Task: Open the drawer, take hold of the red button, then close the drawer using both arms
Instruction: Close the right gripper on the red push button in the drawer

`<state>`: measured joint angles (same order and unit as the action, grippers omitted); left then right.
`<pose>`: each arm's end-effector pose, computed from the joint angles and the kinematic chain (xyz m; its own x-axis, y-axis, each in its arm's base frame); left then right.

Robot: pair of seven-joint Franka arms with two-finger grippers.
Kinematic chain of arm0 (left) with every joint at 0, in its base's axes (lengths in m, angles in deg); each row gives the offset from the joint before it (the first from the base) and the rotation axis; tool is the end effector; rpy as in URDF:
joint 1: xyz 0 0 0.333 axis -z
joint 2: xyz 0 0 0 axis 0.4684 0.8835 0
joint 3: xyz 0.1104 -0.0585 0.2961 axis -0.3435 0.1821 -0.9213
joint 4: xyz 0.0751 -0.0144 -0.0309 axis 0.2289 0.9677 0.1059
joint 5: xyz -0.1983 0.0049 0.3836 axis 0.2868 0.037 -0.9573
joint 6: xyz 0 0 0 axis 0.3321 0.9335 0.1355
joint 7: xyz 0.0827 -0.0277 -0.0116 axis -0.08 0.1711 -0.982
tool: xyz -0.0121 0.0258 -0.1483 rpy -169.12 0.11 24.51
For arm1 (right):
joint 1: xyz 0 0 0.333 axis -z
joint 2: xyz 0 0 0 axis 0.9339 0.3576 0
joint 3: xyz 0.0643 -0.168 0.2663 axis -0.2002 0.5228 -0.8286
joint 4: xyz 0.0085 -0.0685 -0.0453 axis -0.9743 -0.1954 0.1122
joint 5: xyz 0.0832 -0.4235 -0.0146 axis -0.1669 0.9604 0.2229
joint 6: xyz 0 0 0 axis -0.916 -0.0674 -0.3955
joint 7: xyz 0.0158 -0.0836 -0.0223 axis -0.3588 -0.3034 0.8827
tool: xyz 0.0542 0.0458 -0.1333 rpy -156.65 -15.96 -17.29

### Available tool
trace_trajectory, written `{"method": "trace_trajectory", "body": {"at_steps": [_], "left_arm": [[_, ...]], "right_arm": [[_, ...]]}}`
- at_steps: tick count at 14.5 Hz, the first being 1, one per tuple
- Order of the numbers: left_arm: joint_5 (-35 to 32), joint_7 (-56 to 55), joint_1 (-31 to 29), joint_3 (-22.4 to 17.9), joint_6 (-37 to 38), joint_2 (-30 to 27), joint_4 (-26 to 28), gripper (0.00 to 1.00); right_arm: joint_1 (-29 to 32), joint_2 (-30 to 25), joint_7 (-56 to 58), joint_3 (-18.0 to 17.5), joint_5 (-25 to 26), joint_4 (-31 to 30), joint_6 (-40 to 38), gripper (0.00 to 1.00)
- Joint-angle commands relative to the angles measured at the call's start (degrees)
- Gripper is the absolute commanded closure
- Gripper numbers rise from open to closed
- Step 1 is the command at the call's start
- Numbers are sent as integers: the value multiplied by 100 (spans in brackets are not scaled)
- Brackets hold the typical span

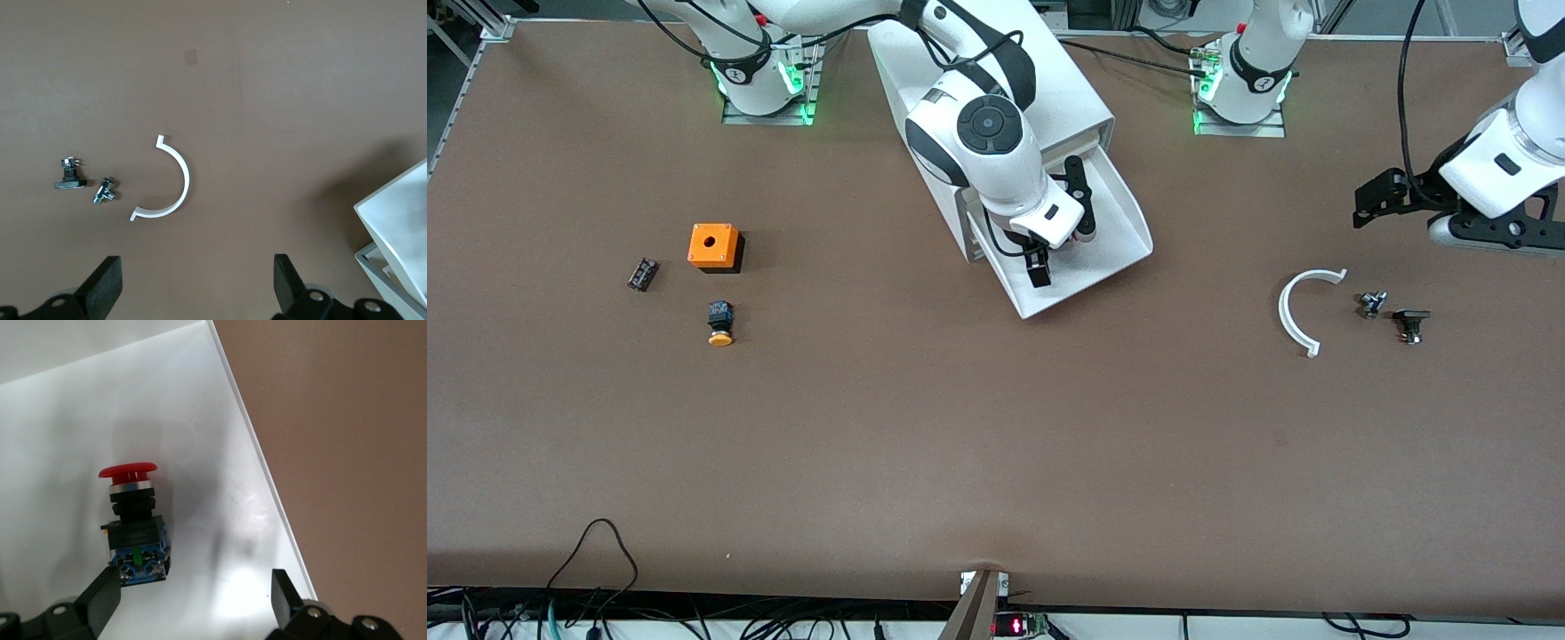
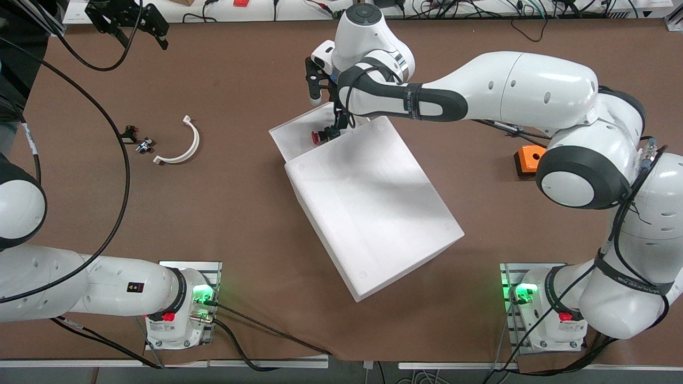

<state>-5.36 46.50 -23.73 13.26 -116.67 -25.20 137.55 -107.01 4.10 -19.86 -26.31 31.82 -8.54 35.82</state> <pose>0.5791 -0.0191 0.5285 0.9953 -0.0787 -0.0571 -0.0775 -0.9967 0.0238 0.5072 0.6035 0.2971 -0.1427 0.9689 0.2020 0.9897 0.1412 0.0216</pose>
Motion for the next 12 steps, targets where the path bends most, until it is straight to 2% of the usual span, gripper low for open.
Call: {"method": "trace_trajectory", "body": {"at_steps": [1, 5, 12], "left_arm": [[-66, -48, -33, 70, 120, 171, -307, 0], [-66, -48, -24, 79, 120, 171, -307, 0], [-66, -39, 2, 79, 129, 189, -333, 0]], "right_arm": [[-71, 79, 68, 61, 92, 136, -183, 0], [-97, 88, 68, 52, 66, 136, -499, 0], [-282, 114, 33, 34, 66, 136, -518, 0]]}}
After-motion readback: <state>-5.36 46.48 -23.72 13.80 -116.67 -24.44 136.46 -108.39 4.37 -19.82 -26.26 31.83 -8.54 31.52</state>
